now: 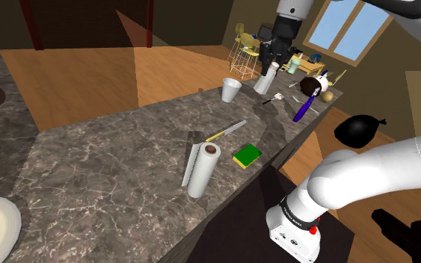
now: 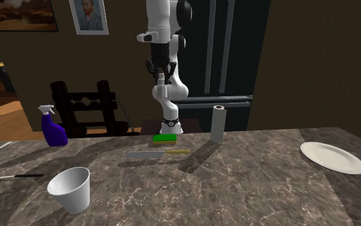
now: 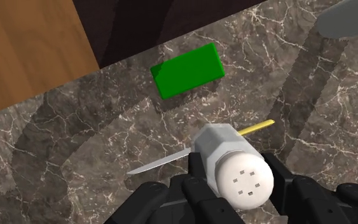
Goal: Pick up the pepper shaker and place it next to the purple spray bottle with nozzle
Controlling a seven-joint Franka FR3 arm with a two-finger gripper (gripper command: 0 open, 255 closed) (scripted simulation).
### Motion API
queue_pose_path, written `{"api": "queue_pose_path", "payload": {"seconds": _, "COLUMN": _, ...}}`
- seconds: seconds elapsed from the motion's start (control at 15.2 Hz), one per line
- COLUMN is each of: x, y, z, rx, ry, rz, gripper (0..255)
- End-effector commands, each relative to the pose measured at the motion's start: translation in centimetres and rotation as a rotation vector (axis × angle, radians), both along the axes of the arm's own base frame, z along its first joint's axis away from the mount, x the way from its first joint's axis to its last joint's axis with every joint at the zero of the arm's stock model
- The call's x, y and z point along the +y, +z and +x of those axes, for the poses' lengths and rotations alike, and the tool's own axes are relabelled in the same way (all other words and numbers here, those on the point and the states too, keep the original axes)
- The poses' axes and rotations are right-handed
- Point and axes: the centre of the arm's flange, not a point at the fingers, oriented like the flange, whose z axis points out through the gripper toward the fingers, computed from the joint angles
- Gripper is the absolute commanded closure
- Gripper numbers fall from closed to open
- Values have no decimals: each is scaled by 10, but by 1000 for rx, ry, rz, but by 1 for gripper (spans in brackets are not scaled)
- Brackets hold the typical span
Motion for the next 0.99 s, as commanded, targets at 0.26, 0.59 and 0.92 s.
{"api": "queue_pose_path", "payload": {"seconds": 0.26, "x": -39, "y": 16, "z": -10, "rx": 0, "ry": 0, "rz": 0, "gripper": 255}}
{"api": "queue_pose_path", "payload": {"seconds": 0.59, "x": -103, "y": 16, "z": -25, "rx": 0, "ry": 0, "rz": 0, "gripper": 255}}
{"api": "queue_pose_path", "payload": {"seconds": 0.92, "x": -168, "y": 16, "z": -40, "rx": 0, "ry": 0, "rz": 0, "gripper": 255}}
